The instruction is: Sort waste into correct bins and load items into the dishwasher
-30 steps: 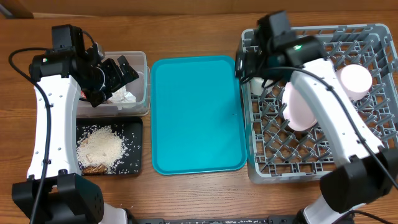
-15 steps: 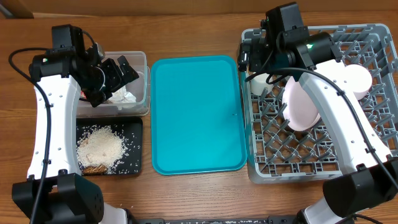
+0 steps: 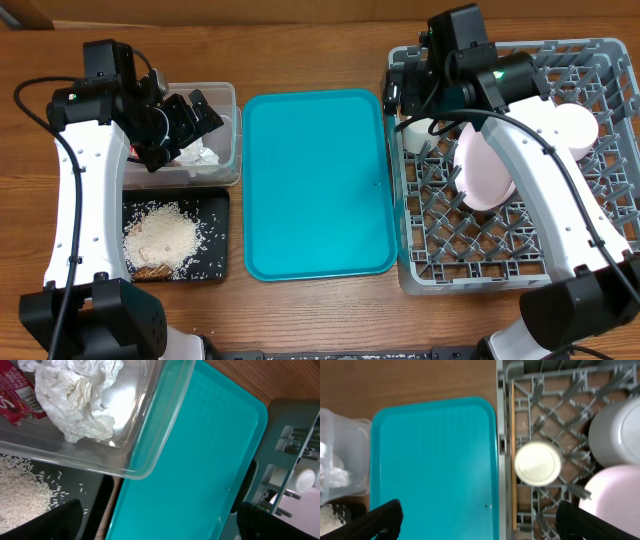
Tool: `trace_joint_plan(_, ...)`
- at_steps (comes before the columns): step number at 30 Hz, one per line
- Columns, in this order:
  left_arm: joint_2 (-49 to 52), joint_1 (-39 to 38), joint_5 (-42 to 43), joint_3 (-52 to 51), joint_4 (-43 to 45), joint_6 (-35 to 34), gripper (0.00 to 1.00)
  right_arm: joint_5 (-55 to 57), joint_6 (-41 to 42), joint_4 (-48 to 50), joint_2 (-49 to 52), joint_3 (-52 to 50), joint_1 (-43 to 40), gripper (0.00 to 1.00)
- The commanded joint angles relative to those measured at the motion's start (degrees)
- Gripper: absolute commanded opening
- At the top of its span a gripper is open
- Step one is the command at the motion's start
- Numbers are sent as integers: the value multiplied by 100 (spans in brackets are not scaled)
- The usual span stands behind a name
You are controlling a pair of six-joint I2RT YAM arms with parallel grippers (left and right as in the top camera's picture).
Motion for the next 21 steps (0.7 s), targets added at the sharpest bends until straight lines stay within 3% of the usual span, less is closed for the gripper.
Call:
trace_joint_plan(1,-160,-13,-39,136,20,-37,100,74,-13,192,-713,76,-7,100)
trace_joint_plan(14,-160,-13,-39,138,22,-37,100,675,-15,380,-3501,39,-20,100)
trace_joint_plan(21,-160,-13,-39,138,20,-37,100,678,-17,313,-5213,-614,-240,100)
